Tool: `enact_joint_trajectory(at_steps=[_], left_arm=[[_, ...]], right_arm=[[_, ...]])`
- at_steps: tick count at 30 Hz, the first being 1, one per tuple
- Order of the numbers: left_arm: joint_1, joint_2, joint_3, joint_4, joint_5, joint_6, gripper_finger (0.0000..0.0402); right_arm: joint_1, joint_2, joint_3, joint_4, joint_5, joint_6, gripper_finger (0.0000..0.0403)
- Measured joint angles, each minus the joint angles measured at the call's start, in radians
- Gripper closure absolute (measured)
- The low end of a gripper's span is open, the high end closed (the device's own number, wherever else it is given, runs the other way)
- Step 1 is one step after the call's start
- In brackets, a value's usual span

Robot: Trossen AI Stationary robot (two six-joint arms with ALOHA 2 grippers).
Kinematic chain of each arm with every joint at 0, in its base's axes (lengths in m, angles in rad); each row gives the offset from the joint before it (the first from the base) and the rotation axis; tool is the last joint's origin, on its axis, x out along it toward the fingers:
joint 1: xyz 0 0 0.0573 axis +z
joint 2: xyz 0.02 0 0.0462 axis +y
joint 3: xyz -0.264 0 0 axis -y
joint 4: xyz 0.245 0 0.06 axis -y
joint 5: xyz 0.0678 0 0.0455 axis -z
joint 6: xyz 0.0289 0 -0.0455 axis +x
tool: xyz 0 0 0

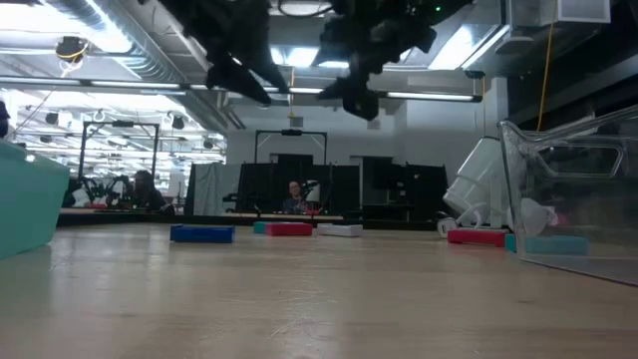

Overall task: Pick & Place Office items
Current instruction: Put the purple charger adapter into the blue bin

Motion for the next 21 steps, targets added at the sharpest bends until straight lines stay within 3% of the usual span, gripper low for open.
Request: enact_joint_trajectory(at_steps=[6, 8, 11, 14, 17, 21], left_arm=[[0.035, -0.004, 0.0, 0.051, -0.008, 0.015, 0.0151], [0.054, -0.018, 0.0, 0.035, -0.01, 0.035, 0.0151], [0.083, -0.034, 0.0, 0.009, -0.005, 0.049, 0.0151], [0.107, -0.046, 0.0, -0.011, -0.003, 0.062, 0.0151], [0.12, -0.055, 0.0, -0.016, 0.015, 0.084, 0.0151], [0.136, -0.057, 0.0, -0.017, 0.059, 0.106, 0.0151]], right_arm=[[0.003, -0.026, 0.001, -0.126, -0.013, -0.062, 0.0186], [0.005, -0.026, 0.002, -0.253, 0.077, -0.112, 0.0186], [0.018, -0.025, -0.017, -0.457, 0.31, -0.173, 0.0186], [0.038, -0.029, -0.097, -0.535, 0.523, -0.12, 0.0186], [0.06, -0.047, -0.205, -0.522, 0.605, -0.036, 0.0186], [0.078, -0.05, -0.318, -0.475, 0.621, 0.048, 0.0186]])
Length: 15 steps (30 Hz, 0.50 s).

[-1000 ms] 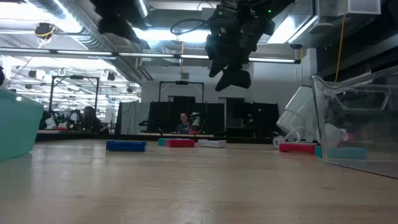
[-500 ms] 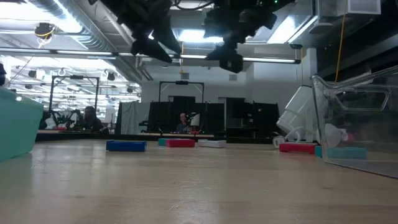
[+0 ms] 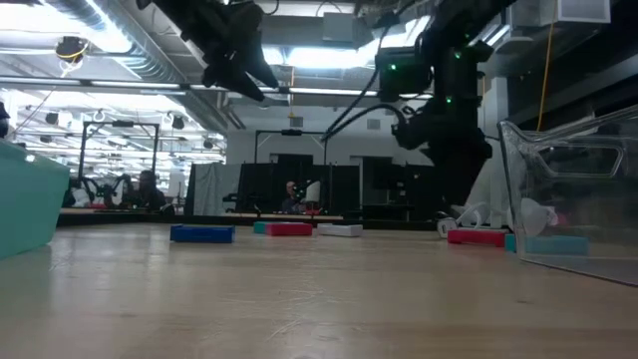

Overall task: Pick & Place Office items
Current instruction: Put the purple charger adapter into the blue bin

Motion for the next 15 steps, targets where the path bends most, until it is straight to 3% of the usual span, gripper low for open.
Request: enact_joint_trajectory(at_steps=[3, 7, 15], left_arm=[[0.014, 0.0, 0.0, -0.001, 0.0, 0.033, 0.0151], [0.09, 0.0, 0.0, 0.006, 0.117, 0.076, 0.0151], [0.199, 0.004, 0.0, 0.005, 0.219, 0.111, 0.0151]], right_arm=[[0.0, -0.011, 0.001, 0.009, -0.026, 0.028, 0.0186], [-0.011, -0.071, 0.025, 0.014, 0.0, 0.049, 0.0186], [-0.106, -0.127, 0.023, -0.043, 0.03, 0.31, 0.0186]])
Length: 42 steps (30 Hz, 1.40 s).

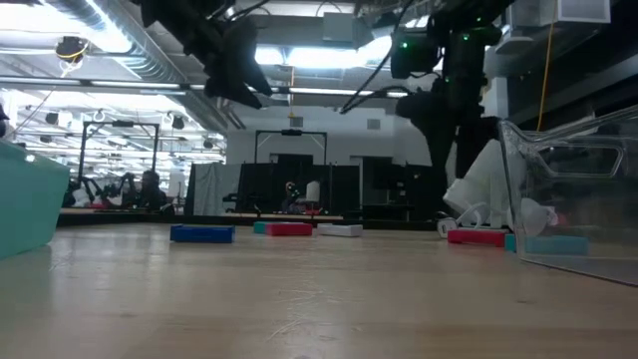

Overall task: Pick & Place Office items
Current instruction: Put the purple charger adapter into the blue bin

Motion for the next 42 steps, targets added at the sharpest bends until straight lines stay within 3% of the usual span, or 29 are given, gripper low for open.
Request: enact_joint_trajectory(at_steps=[9, 15, 25, 42], left_arm=[[0.03, 0.0, 0.0, -0.001, 0.056, 0.018, 0.0151], [0.029, 0.0, 0.0, -0.011, 0.066, 0.028, 0.0151], [0.03, 0.0, 0.0, -0.084, 0.114, 0.076, 0.0151], [0.03, 0.0, 0.0, -0.091, 0.121, 0.096, 0.0151]], right_arm=[[-0.004, 0.075, 0.0, 0.029, 0.083, 0.248, 0.0186], [-0.017, 0.14, 0.0, 0.062, 0.082, 0.34, 0.0186], [-0.019, 0.223, -0.001, 0.11, 0.045, 0.381, 0.0186], [-0.082, 0.223, -0.001, 0.095, 0.073, 0.376, 0.0186]])
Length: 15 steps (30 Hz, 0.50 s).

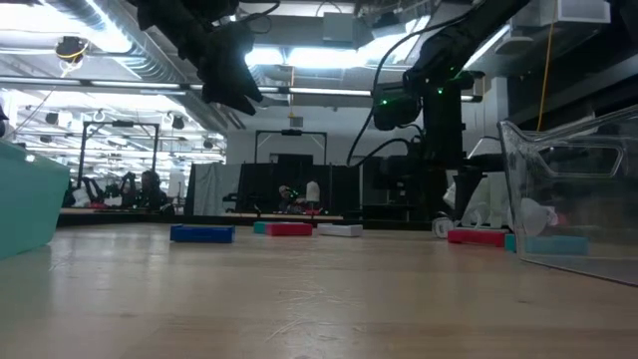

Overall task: Pick & Place Office items
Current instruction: Put the purple charger adapter into the blue bin

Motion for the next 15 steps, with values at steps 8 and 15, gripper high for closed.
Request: enact_joint_trajectory(at_steps=[8, 15], left_arm=[[0.0, 0.0, 0.0, -0.006, 0.001, 0.0, 0.0151], [0.0, 0.0, 0.0, -0.018, 0.001, 0.0, 0.0151]], right_arm=[[-0.018, 0.017, 0.0, 0.043, -0.002, 0.0, 0.0186], [-0.013, 0.064, 0.0, 0.075, -0.048, -0.007, 0.0186]])
